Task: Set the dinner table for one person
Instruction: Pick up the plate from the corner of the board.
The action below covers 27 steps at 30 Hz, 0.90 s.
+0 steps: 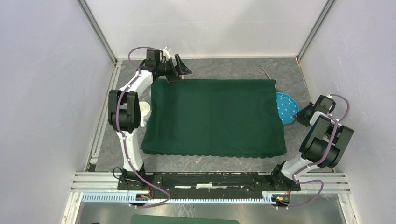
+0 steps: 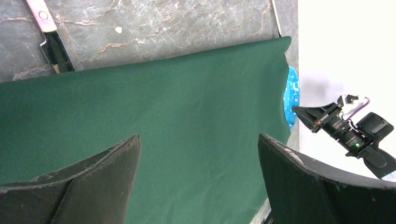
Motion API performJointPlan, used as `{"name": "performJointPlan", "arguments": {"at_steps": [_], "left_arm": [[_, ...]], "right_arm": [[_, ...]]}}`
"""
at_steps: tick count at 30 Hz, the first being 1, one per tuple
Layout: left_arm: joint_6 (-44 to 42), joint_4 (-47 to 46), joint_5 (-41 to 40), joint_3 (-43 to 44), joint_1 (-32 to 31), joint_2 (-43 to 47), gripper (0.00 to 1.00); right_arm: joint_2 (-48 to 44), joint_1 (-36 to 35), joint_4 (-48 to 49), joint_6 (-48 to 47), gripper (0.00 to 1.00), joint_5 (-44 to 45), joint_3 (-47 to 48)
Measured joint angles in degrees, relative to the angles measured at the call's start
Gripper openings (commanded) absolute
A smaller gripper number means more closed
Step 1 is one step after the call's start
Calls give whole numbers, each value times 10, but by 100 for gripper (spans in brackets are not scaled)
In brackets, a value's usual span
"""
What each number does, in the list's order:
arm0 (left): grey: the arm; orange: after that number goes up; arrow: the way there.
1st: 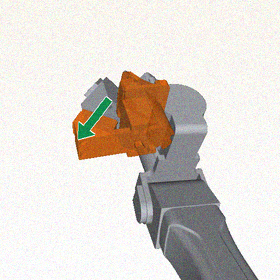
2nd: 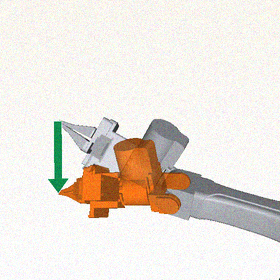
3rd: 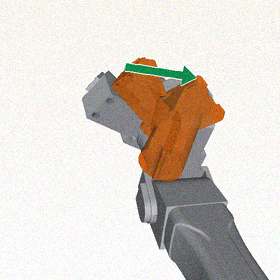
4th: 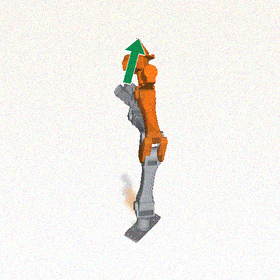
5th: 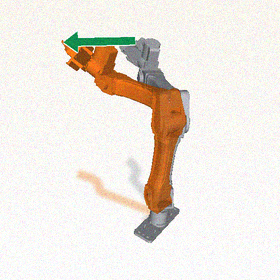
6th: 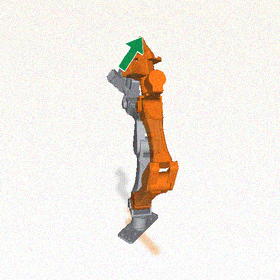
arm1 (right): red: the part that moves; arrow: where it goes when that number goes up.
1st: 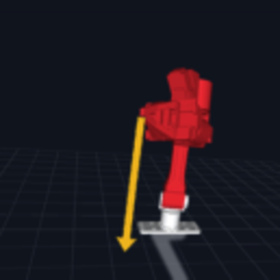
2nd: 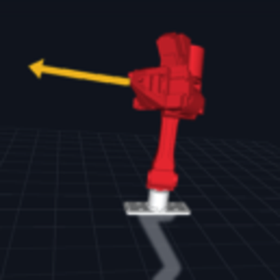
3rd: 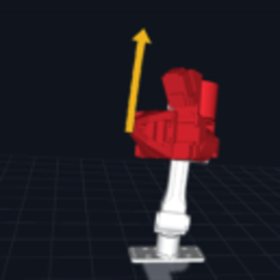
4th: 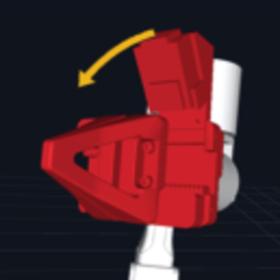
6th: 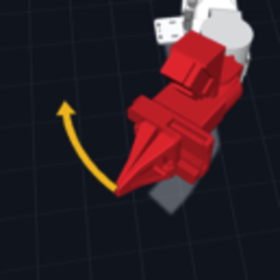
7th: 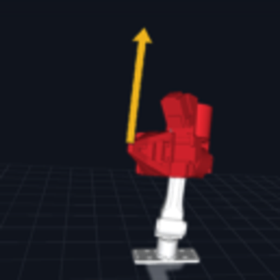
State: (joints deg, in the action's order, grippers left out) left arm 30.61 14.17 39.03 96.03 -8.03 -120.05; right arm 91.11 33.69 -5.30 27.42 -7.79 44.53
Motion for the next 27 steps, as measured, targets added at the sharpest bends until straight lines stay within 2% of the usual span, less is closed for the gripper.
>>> {"name": "performJointPlan", "arguments": {"at_steps": [15,27], "left_arm": [[18,-24,-26,-51,0,32,100],[26,-30,-30,-55,0,35,100]], "right_arm": [[46,-7,-106,-38,0,2,134],[60,-7,-154,-45,0,3,188]]}}
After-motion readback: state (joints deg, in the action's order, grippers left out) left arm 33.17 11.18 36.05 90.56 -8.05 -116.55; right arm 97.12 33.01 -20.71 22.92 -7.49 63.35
